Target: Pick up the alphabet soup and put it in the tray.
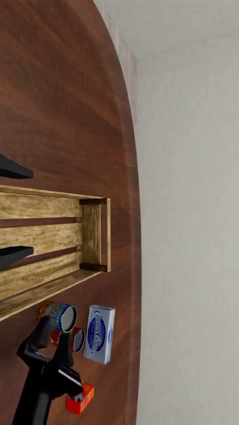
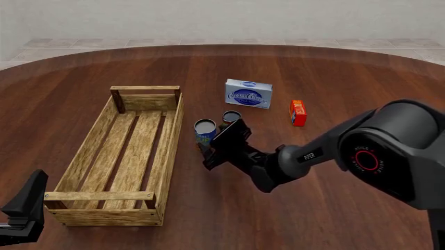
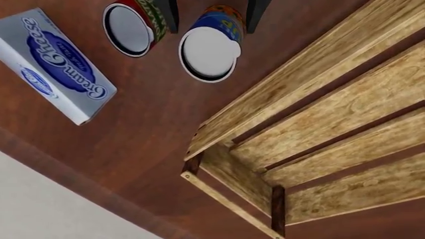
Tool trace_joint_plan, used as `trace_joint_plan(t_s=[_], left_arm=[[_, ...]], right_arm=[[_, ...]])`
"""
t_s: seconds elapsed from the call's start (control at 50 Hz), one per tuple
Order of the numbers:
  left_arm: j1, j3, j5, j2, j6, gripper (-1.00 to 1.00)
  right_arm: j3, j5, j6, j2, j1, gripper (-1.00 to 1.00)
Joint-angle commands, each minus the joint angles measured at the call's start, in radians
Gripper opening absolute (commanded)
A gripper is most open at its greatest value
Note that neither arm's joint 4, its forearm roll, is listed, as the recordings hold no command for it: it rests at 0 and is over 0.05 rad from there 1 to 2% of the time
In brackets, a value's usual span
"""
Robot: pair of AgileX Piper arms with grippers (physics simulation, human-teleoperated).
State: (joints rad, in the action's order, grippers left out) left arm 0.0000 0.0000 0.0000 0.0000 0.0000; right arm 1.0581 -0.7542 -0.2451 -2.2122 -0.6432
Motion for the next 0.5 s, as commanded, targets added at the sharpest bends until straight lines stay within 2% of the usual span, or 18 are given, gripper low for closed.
trace_joint_plan(t_s=[0.02, 0.5], left_arm=[[0.000, 0.000, 0.000, 0.000, 0.000, 1.00], [0.000, 0.000, 0.000, 0.000, 0.000, 1.00]], right_arm=[[0.019, 0.009, -0.007, -0.015, -0.002, 1.00], [0.040, 0.020, -0.007, -0.024, 0.007, 1.00]])
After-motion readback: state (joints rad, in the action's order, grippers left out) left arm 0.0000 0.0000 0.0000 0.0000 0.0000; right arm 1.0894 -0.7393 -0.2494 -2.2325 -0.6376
